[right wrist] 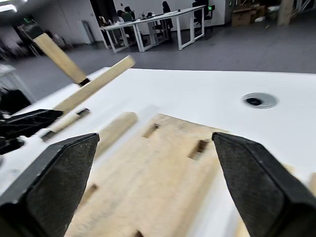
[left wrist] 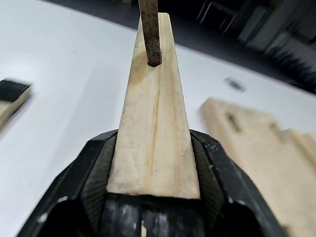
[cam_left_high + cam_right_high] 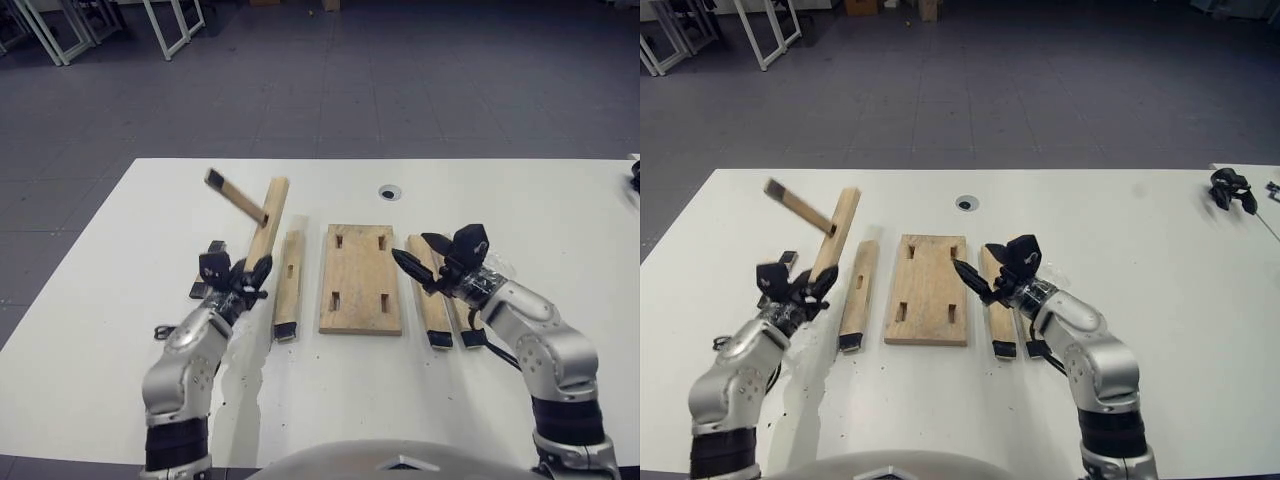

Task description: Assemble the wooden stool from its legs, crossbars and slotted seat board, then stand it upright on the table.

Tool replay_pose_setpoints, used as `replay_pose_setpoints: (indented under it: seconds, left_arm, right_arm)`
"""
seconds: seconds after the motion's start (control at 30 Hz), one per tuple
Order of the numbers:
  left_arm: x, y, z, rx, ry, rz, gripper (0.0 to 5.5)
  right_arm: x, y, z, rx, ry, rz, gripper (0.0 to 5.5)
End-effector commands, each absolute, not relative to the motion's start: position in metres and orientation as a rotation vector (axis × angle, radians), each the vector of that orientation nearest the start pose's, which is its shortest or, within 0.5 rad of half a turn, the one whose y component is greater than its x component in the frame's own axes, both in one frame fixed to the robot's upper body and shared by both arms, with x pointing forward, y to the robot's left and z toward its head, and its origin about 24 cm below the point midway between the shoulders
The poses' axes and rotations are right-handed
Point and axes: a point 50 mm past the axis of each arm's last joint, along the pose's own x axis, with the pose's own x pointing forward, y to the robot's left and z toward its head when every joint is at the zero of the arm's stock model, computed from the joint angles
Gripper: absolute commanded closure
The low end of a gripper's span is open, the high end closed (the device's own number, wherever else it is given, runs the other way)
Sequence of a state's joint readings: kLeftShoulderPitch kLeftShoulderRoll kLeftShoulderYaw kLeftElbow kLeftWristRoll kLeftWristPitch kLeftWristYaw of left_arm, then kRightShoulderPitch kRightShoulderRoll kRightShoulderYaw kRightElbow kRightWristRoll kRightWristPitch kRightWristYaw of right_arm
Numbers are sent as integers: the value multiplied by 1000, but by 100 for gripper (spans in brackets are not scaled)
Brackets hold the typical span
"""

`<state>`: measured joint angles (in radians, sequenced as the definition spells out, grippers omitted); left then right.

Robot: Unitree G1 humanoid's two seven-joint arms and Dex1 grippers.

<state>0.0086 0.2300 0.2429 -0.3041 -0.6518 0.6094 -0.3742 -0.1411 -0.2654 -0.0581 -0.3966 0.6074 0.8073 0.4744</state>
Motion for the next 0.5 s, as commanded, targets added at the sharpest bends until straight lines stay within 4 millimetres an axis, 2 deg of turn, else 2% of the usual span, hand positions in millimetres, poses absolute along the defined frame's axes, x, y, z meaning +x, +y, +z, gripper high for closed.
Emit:
replay_pose_setpoints:
  seconds: [0.03,0.13,0.23,0.33,0.5]
  left_arm:
    - [243,187,108,-600,110,-671,347]
    - [246,183,125,-742,96,-838,347]
    - [248,178,132,-823,144,-979,347]
    - [245,173,132,-817,213,-1080,347]
    - [239,162,135,-818,259,-1191,347]
  right_arm:
    - [256,-133,125,520,343,905,124]
    - [257,-136,132,667,466,1055,124]
    - [253,-140,141,739,527,1193,124]
    - [255,-139,143,733,558,1236,124]
    - [264,-128,156,743,501,1288,124]
